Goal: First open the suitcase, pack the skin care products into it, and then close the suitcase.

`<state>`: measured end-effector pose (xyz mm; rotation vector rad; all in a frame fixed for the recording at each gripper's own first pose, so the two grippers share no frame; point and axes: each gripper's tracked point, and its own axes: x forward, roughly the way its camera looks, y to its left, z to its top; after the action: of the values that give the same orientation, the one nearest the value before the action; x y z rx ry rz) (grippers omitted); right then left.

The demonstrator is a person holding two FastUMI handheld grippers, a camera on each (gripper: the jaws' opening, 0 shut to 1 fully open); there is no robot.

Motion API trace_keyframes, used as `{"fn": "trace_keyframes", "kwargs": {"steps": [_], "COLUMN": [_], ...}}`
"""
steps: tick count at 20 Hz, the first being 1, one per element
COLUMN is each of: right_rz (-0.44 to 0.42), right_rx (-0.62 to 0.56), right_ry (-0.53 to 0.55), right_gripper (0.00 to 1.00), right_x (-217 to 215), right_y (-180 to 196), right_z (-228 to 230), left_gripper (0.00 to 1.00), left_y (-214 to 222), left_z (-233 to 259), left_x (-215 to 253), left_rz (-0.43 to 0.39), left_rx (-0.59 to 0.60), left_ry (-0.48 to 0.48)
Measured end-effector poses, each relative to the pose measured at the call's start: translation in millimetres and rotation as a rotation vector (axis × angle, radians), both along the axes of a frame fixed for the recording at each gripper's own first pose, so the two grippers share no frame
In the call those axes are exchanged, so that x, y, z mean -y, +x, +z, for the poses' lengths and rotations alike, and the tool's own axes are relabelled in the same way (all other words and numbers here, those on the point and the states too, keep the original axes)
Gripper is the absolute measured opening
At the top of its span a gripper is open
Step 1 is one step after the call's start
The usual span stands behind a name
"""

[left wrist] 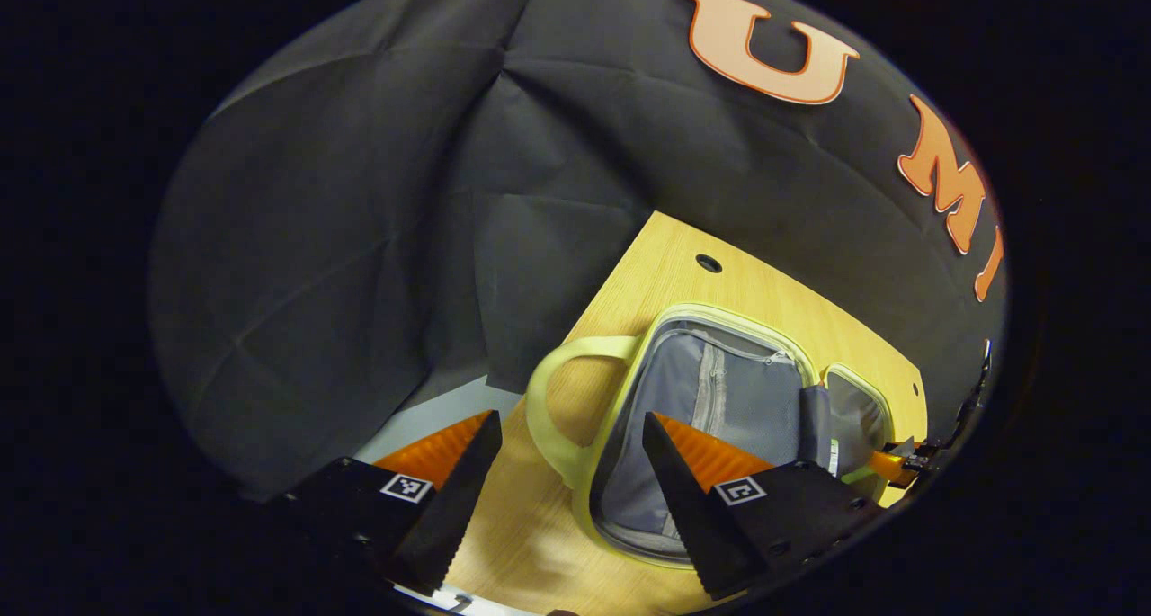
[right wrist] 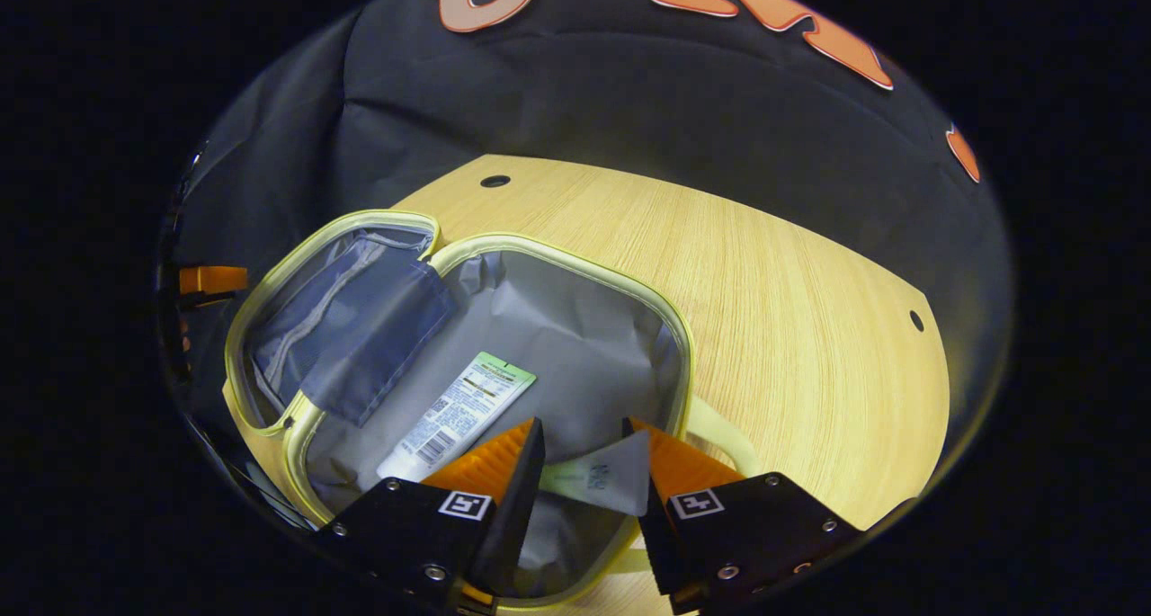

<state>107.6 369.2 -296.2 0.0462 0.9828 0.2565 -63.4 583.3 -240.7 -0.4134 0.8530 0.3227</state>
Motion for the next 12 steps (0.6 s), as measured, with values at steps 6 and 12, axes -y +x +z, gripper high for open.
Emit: {"fn": "trace_keyframes", "kwargs": {"steps": [6,12], "right_rz": [0.017,-0.027], "right_rx": [0.019,0.053], "right_ry": [-0.015,-0.011], "right_gripper": [0.58,0.58], "right_x": [-6.4,8.1], "right_y": [29.6,47.2], "right_z": [-1.2,14.7], "left_gripper": [0.98,0.98], "left_y": [-3.6,2.7], "left_z": [-15.0,-27.1], "left_x": [-7.9,-14.5], "left_rz": [0.014,-0.006], "left_rx": [-0.029,-0.035], "left_ry": [-0.024,-0.065]}}
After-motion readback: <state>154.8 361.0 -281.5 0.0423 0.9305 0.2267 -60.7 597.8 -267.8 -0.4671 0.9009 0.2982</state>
